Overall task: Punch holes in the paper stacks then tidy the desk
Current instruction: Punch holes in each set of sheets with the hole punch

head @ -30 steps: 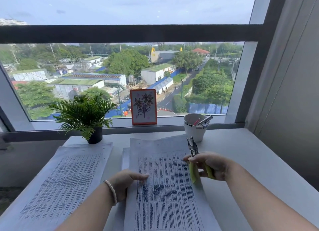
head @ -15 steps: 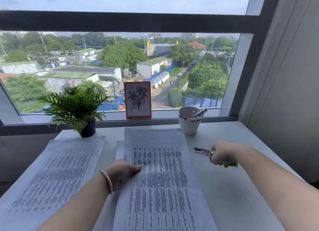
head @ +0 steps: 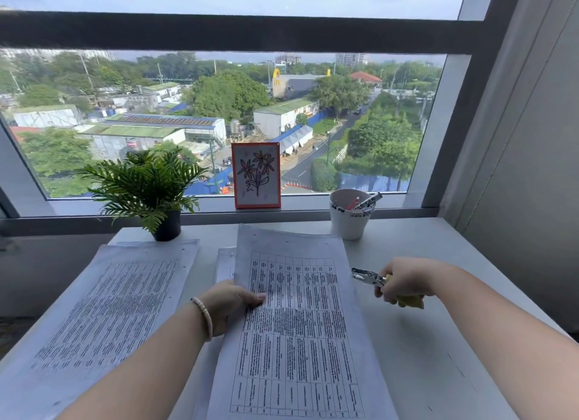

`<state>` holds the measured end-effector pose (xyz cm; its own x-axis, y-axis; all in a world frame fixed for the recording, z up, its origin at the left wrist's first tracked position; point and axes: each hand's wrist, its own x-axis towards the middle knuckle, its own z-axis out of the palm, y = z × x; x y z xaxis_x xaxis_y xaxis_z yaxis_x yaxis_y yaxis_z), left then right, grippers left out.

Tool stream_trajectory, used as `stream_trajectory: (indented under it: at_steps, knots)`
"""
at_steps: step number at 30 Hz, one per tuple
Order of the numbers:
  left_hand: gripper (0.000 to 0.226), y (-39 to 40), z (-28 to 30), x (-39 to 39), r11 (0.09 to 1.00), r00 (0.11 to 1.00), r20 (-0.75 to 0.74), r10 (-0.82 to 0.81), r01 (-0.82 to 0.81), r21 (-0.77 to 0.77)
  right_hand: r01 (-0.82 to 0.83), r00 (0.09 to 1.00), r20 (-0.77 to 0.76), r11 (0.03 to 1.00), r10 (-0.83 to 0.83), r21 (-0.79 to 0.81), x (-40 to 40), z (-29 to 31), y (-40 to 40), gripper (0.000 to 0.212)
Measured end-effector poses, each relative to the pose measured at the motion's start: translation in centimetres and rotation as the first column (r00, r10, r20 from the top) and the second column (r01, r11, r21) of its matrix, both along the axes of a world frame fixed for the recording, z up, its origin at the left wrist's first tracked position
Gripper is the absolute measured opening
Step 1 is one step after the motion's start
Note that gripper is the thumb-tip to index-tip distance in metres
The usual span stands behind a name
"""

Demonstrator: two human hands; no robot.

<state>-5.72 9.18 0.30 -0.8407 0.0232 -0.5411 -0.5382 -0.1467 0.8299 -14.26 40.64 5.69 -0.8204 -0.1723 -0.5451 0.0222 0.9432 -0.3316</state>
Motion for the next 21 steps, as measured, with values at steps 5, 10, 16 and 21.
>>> stream_trajectory:
  at_steps: [5, 10, 16, 21]
  knots:
    - [0.033, 0.1, -0.5, -0.2, 1.0, 1.0, 0.01, -0.015, 0.015, 0.015, -0.009, 1.0, 0.017, 1.0, 0.009, 0.011, -0.1, -0.3, 0.0, 0.019]
    - [0.059, 0.1, 0.1, 0.2, 0.997, 0.998, -0.004, -0.068, 0.068, 0.029, -0.044, 0.999, -0.001, 0.995, 0.044, 0.085, -0.4, -0.9, -0.5, 0.014]
    - [0.057, 0.1, 0.1, 0.4, 0.991, 0.995, -0.017, -0.103, 0.104, 0.089, -0.052, 0.999, 0.013, 0.997, 0.051, 0.06, -0.3, -0.6, -0.2, 0.015]
    - [0.044, 0.4, 0.2, 0.7, 0.986, 0.994, -0.028, -0.106, 0.109, 0.124, -0.064, 0.997, -0.042, 0.993, 0.069, 0.095, -0.5, -1.4, 0.2, 0.03]
